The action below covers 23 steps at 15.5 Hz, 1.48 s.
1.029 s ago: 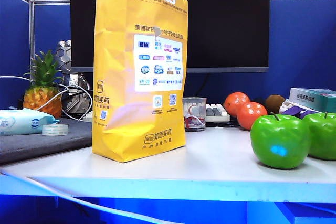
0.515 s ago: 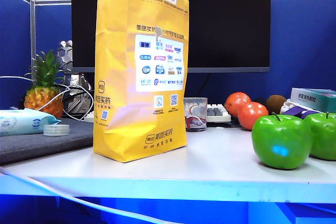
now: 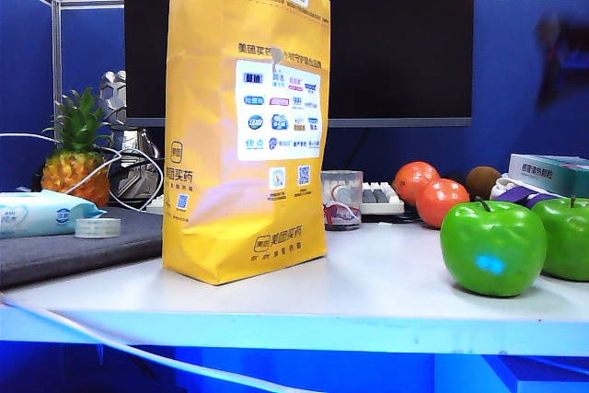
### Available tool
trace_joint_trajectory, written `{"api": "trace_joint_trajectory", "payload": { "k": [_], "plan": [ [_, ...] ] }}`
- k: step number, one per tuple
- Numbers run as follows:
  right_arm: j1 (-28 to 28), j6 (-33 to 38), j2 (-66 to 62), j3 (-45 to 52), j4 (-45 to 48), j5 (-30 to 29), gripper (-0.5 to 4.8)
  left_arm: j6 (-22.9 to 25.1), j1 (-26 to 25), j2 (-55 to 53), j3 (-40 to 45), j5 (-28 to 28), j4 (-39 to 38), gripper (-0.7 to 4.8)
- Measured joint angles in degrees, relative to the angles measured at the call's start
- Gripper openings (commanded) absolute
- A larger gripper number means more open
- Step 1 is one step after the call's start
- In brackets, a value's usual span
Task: Pick up the green apple and throw it into the yellow paper bag.
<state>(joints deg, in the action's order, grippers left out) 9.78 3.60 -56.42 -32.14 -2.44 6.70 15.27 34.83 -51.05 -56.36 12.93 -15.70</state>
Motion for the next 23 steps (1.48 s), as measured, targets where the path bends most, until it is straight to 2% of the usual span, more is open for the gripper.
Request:
{"api": "trace_joint_trajectory", "payload": {
  "k": [1,3,5,6,7,9,11,13,16,20,23],
  "plan": [
    [0.0,-2.8,-5.9,-3.7,-1.1,-0.3,4.79,2.4,9.6,-2.1,-1.0,-10.5,-2.8,4.34],
    [0.0,-6.1,-7.8,-5.1,-3.8,1.9,4.79,3.1,20.0,-6.3,-3.1,-19.8,-6.9,4.34],
    [-0.2,-8.9,-7.7,-5.4,-4.6,3.5,4.79,1.8,27.4,-12.2,-7.2,-23.0,-10.8,4.35],
    [-0.4,-10.2,-7.7,-5.4,-4.9,4.3,4.79,1.6,29.0,-14.1,-8.3,-22.6,-11.9,4.35],
    [-1.0,-11.6,-7.7,-5.4,-6.0,5.3,4.79,1.0,30.1,-16.0,-9.5,-21.4,-13.1,4.35],
    [-3.5,-12.2,-7.8,-5.4,-7.2,3.7,4.79,-0.3,30.1,-18.4,-12.4,-17.7,-13.2,4.35],
    [-6.0,-11.3,-9.3,-5.4,-8.0,-0.4,4.79,-0.6,30.1,-19.2,-13.9,-15.9,-12.9,4.35],
    [-8.4,-8.7,-10.9,-5.4,-7.9,-7.2,4.79,-0.7,30.0,-19.1,-14.6,-14.9,-12.7,4.35],
    [-8.4,-8.4,-13.7,-5.4,-7.5,-8.7,4.79,-0.7,30.0,-19.2,-14.6,-13.3,-14.0,4.35],
    [-8.3,-7.6,-18.8,-6.0,-3.8,-11.3,4.79,-0.3,29.8,-19.2,-14.6,-7.4,-15.0,4.36],
    [-8.2,-7.5,-21.0,-6.0,-1.8,-12.1,4.79,0.5,29.3,-19.2,-14.6,-5.5,-16.1,4.35]
  ]
}}
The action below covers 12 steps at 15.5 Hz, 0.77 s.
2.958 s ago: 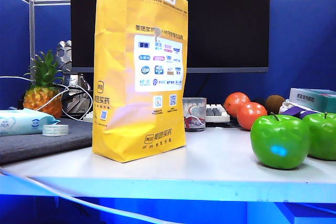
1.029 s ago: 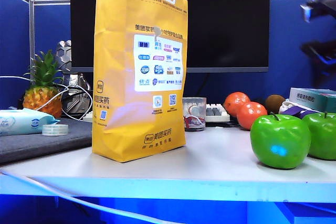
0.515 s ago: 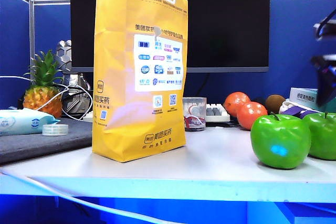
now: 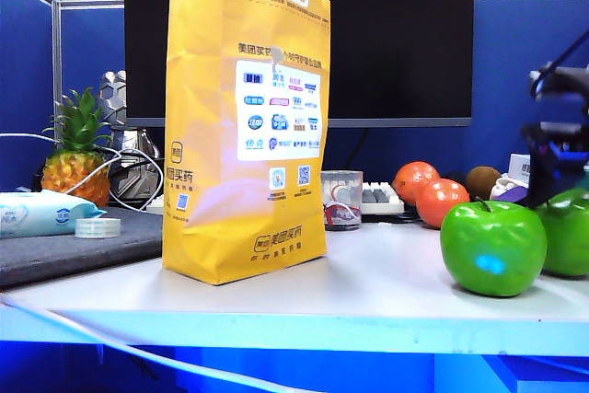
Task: Pick up the green apple and throw it into the yellow paper bag.
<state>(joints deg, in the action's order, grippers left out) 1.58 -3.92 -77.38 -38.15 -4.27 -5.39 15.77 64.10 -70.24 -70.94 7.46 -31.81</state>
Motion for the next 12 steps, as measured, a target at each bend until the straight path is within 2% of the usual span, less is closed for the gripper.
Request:
{"api": "trace_joint_trajectory", "payload": {
  "k": [5,6,7,9,10,11,12],
  "plan": [
    [0.0,-0.2,-1.6,0.2,-1.8,2.4,4.79,0.0,-1.3,-0.2,0.0,-0.2,-1.2,4.35],
    [0.0,-0.2,-1.6,0.2,-1.9,3.5,2.97,-0.1,-1.3,-0.2,0.0,-0.4,-1.2,4.35],
    [0.0,-0.2,-1.5,0.1,-2.2,4.3,1.76,-0.1,-1.2,-0.2,0.0,-0.3,-1.3,4.35],
    [0.0,-0.2,-1.2,0.0,-2.1,4.3,1.37,0.0,-1.2,-0.2,0.0,-1.4,-1.2,4.35],
    [0.0,-0.2,-1.3,0.0,-1.8,4.3,0.98,0.1,-1.2,-0.2,0.0,-2.7,-1.1,4.35],
    [0.0,-0.2,-1.5,-0.9,-2.7,4.3,0.94,0.1,-1.2,-0.2,0.0,-5.5,-0.5,4.35],
    [-0.2,-0.2,-2.1,-4.2,-5.5,2.7,0.94,0.2,-1.2,-0.2,-0.1,-10.8,0.6,4.35]
  ]
}}
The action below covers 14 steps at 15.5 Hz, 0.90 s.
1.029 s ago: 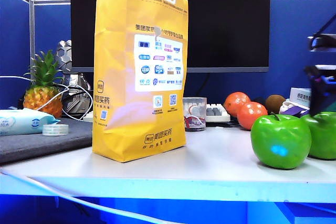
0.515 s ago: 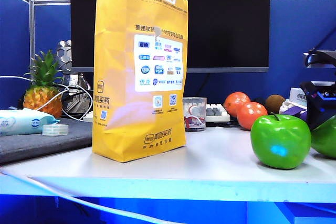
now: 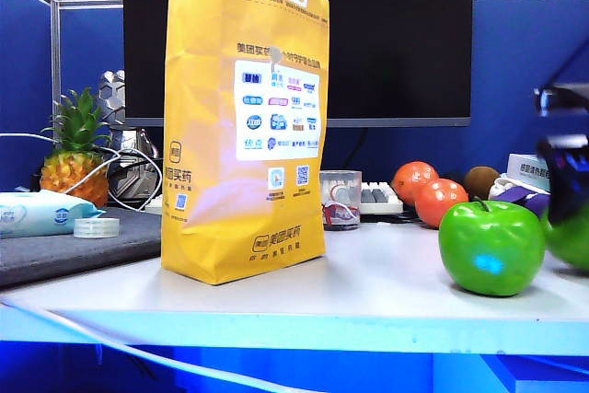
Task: Pick up the green apple and throw it into the yellow paper bag.
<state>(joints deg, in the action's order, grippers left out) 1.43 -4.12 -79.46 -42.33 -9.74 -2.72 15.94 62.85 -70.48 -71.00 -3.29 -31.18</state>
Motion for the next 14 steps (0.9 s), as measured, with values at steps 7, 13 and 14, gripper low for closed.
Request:
{"api": "trace_joint_trajectory", "payload": {
  "k": [7,13,14],
  "plan": [
    [3.9,5.6,0.5,-28.0,-8.1,-18.7,0.94,10.2,-4.5,4.9,-7.6,-35.8,0.6,4.35],
    [19.1,8.0,0.5,-39.3,-3.9,-30.1,0.54,4.2,-36.2,16.9,-7.8,4.6,-6.1,4.34],
    [20.7,8.0,0.2,-39.3,-1.9,-29.6,0.50,3.0,-40.8,16.8,-7.8,14.7,-7.4,4.34]
  ]
}}
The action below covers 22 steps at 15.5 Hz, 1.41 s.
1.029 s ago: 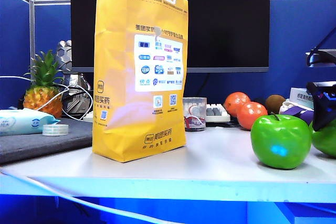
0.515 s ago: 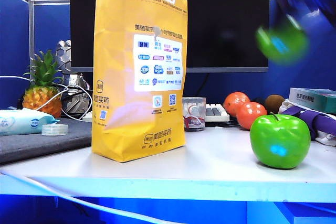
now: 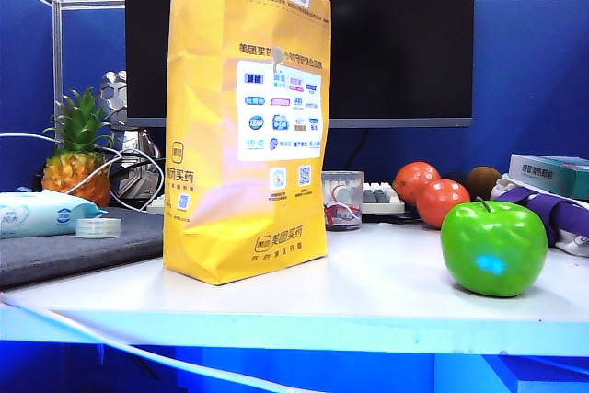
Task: Pick up the green apple and throw it into the yellow paper bag.
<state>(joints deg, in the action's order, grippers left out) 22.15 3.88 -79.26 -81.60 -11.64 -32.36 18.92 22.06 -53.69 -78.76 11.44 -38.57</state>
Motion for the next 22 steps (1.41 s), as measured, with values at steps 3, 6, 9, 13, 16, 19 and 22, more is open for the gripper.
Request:
{"api": "trace_joint_trajectory", "payload": {
  "k": [3,6,9,13,16,19,22],
  "plan": [
    [1.2,2.4,-6.8,0.1,4.0,0.0,0.54,-1.9,-4.7,-3.2,0.1,17.7,-2.6,4.34],
    [2.6,4.1,-9.0,0.0,5.6,-1.9,0.54,-2.3,-4.8,-7.0,0.1,17.8,-2.6,4.34],
    [4.4,5.3,-8.7,-1.1,8.4,-2.0,0.54,-2.7,-4.9,-9.6,0.1,17.9,-2.2,4.34],
    [4.7,5.4,-8.7,-1.1,8.8,-1.9,0.69,-3.1,-4.9,-9.9,0.1,17.9,1.6,4.34],
    [5.1,5.7,-8.8,-1.1,8.8,-2.3,4.79,-4.2,-4.9,-9.9,0.1,17.9,3.2,4.34],
    [5.1,6.6,-8.8,-1.1,12.5,-5.3,4.79,-4.4,-4.9,-9.9,0.1,17.9,3.2,4.34],
    [4.6,9.4,-8.2,-1.3,16.2,-5.2,4.79,-4.4,-4.9,-9.8,0.1,17.5,3.2,4.28]
  ]
}}
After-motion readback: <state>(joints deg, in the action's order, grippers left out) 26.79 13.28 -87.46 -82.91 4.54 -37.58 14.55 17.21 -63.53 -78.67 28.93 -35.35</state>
